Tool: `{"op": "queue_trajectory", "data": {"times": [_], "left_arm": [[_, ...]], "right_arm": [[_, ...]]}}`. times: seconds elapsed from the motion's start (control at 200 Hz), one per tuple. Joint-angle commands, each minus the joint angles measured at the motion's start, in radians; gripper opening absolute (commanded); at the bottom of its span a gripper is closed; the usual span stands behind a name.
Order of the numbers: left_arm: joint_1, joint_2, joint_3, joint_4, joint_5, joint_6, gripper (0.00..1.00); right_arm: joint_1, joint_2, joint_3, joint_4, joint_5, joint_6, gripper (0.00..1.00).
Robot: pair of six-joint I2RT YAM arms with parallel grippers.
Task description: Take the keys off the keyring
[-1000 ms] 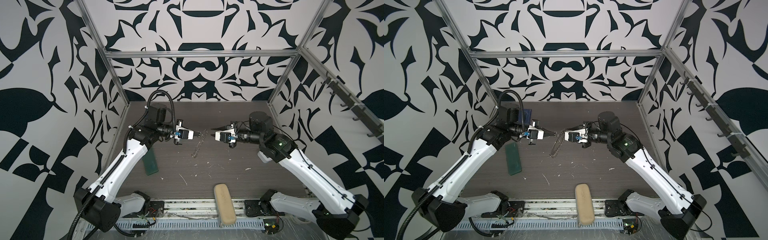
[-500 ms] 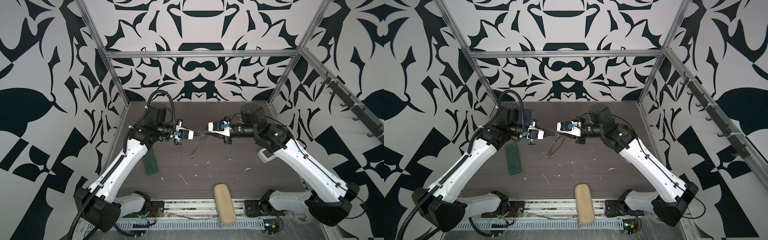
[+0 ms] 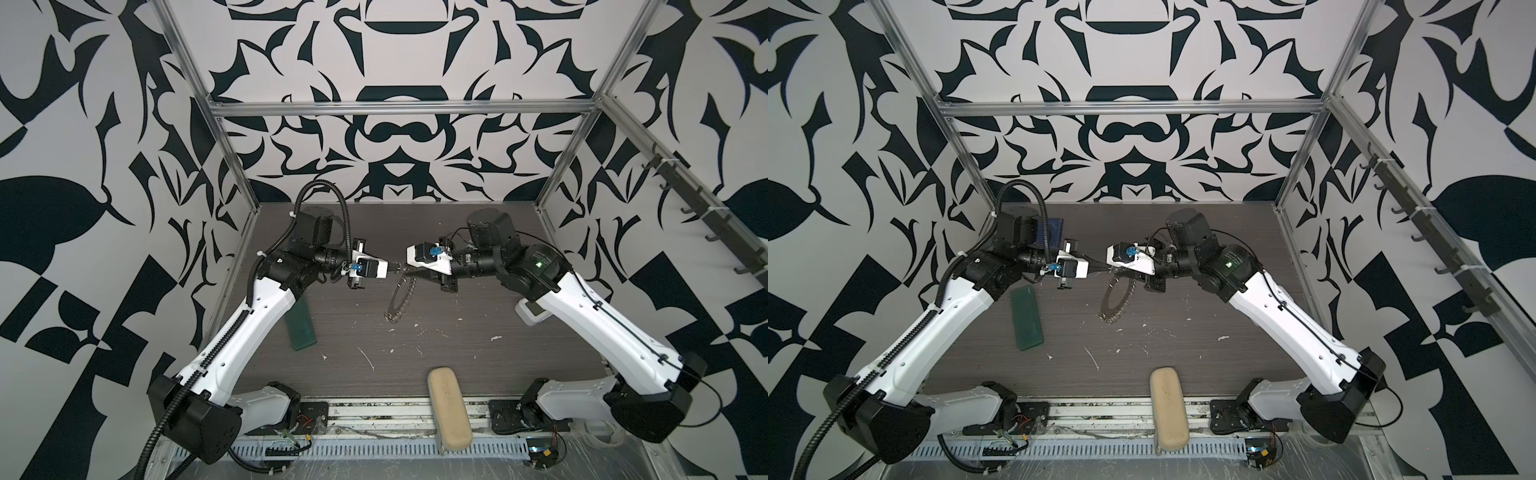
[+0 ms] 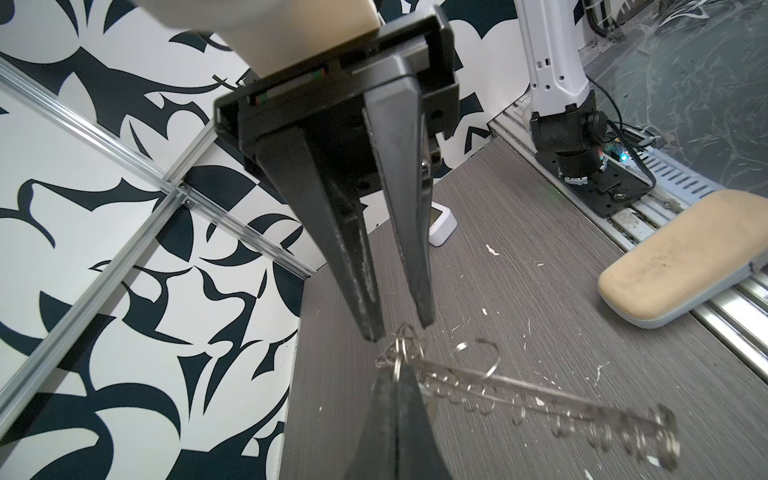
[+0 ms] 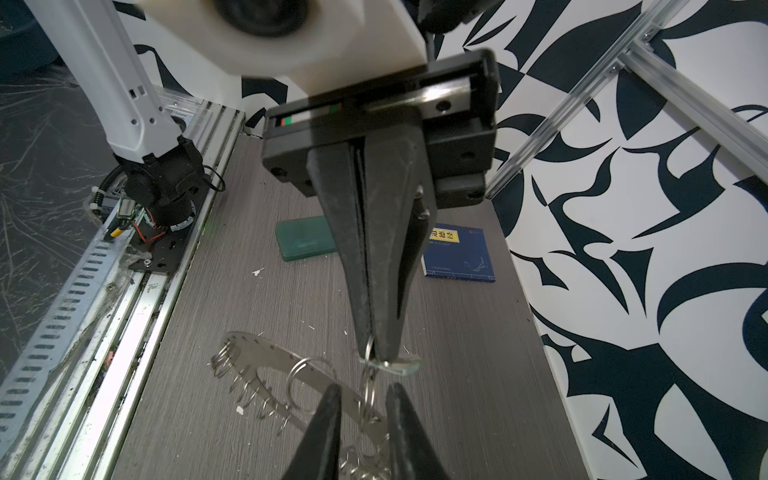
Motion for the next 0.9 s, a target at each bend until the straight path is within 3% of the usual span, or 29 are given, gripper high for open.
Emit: {"op": "queue_trajectory", "data": {"times": [0.0, 0.195, 0.27, 0.48, 0.735, 0.895], "left_arm": [[0.006, -0.015, 0.027, 0.009, 0.025, 0.005, 0.00], [0.006, -0.022, 0.024, 0.010, 0.021, 0.004, 0.00], [0.006, -0.025, 0.022, 0.009, 0.017, 0.002, 0.00], [0.032, -0.038, 0.006, 0.022, 0.016, -0.023, 0.00], [0.050, -0.062, -0.030, 0.080, 0.025, -0.066, 0.00], [0.050, -0.066, -0.052, 0.136, 0.019, -0.097, 0.00]], "right_arm": [[0.003, 0.001, 0.030, 0.021, 0.003, 0.025, 0.23], [0.003, 0.019, 0.035, 0.013, -0.005, 0.027, 0.11], [0.004, 0.021, 0.035, 0.010, -0.008, 0.020, 0.00], [-0.004, -0.014, 0.004, 0.018, 0.004, -0.004, 0.00], [-0.092, -0.113, -0.146, 0.296, -0.190, 0.200, 0.00], [-0.117, -0.133, -0.202, 0.446, -0.245, 0.307, 0.00]]}}
